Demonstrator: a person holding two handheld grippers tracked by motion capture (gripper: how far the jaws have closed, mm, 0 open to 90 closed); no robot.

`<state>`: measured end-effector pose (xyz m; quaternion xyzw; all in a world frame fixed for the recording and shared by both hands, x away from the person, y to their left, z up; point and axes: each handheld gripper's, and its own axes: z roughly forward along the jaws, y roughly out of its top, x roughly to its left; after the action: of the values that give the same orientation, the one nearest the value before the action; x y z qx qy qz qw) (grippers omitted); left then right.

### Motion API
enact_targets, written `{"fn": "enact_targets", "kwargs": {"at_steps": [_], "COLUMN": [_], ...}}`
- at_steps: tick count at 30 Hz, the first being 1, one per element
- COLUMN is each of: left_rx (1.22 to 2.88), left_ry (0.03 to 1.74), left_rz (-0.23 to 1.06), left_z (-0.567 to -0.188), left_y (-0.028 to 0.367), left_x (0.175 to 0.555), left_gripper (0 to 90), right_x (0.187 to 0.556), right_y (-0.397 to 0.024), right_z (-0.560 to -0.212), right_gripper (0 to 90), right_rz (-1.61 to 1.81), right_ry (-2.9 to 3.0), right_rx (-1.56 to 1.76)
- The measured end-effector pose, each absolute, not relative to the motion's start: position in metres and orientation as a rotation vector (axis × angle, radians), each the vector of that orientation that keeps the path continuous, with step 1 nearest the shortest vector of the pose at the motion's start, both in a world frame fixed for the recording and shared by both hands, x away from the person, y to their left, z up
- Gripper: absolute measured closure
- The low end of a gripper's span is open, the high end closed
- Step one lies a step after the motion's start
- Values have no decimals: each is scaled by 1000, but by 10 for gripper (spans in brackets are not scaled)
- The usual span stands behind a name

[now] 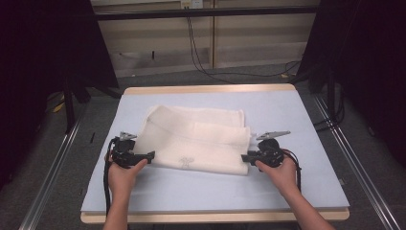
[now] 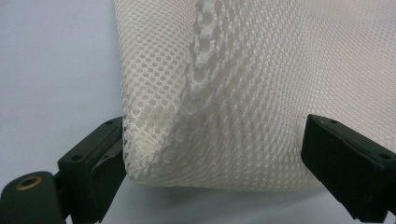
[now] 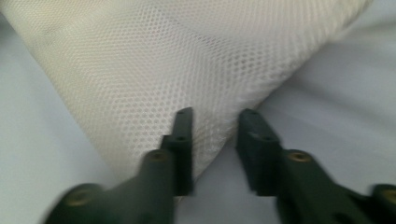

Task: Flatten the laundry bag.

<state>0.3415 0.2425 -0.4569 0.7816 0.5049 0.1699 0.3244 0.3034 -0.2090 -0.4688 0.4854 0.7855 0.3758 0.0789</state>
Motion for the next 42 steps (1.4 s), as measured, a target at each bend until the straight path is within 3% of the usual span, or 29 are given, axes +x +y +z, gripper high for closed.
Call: {"fn": "enact_targets", "kwargs": {"at_steps": [3,6,9,12,19,23,28,35,39,42], "left_rx": [2028,2053,2040,2098,2111,2088,2090,2083,2090,2130], "left_ry": [1334,1331,1328,1280,1250,1267,1296,1305,1302,1285], "left_rz": [429,466,414,394,434,402,426,422,338,348], "left_z": [-459,-461,-466,-469,-470,-469,-459,-451,-450,-442], "left_y": [244,247,244,236,223,223,222,235,230,216], "left_x": [343,345,348,352,360,362,357,351,345,339], "left_gripper": [96,135,130,276,502,496,356,313,530,560], "right_x": [305,306,307,306,302,299,295,293,295,297], "right_y": [-210,-216,-229,-235,-245,-245,-244,-245,-247,-248], "right_z": [-467,-465,-465,-465,-465,-467,-469,-466,-465,-464], "right_gripper": [868,875,875,874,874,871,869,866,849,772], "right_rz": [1127,1087,1115,1122,1126,1141,1147,1137,1145,1151], "right_ry": [2338,2298,2253,2236,2216,2216,2221,2224,2229,2212], "right_rx": [1474,1457,1487,1507,1493,1491,1486,1481,1488,1475]}}
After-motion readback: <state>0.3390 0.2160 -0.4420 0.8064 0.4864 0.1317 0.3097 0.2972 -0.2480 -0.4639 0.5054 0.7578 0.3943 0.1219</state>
